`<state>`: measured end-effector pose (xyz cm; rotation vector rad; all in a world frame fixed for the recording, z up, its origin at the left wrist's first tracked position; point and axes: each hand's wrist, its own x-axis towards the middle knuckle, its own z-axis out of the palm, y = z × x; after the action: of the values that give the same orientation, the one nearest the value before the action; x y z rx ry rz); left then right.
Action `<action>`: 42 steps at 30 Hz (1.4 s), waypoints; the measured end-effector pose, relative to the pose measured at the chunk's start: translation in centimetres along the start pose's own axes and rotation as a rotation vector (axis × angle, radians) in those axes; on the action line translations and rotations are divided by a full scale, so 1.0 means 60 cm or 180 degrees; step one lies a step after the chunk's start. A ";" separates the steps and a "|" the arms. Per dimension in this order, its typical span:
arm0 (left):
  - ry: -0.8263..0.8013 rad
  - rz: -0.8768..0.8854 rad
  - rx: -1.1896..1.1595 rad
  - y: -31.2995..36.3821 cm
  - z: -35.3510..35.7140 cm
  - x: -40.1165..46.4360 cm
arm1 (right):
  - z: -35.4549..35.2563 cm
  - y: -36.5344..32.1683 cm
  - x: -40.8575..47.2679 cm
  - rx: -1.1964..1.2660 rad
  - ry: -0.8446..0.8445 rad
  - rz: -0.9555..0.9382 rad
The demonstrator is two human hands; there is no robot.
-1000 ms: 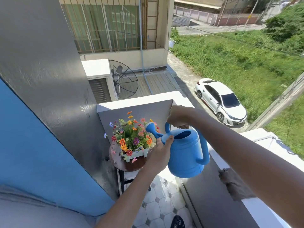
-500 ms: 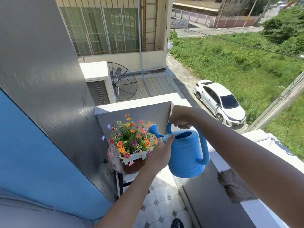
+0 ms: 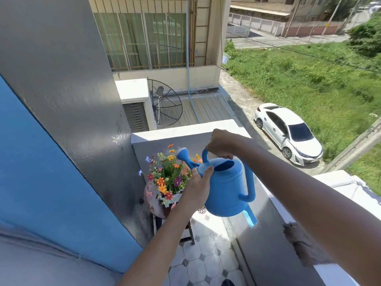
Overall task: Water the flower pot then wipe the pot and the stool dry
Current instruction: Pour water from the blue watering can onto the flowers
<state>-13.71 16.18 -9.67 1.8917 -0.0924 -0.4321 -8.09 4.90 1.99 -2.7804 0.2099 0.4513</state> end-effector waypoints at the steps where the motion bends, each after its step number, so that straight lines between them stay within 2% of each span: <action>1: 0.0029 -0.0007 -0.0009 0.001 -0.005 0.000 | 0.001 -0.005 0.003 -0.0019 0.0019 -0.0006; 16: 0.0193 -0.0096 -0.0086 -0.014 -0.044 0.016 | 0.009 -0.055 0.014 -0.0222 0.0063 -0.0127; 30: 0.0226 -0.0304 -0.0063 -0.040 -0.086 -0.023 | 0.035 -0.111 0.024 -0.0283 -0.0297 -0.0205; 42: 0.0117 -0.0452 -0.0001 -0.053 -0.073 -0.061 | 0.058 -0.097 0.005 -0.0205 -0.0469 -0.0244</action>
<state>-16.10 22.27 -10.39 1.9120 0.0671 -0.4933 -7.65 11.49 0.40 -2.7904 0.0556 0.6511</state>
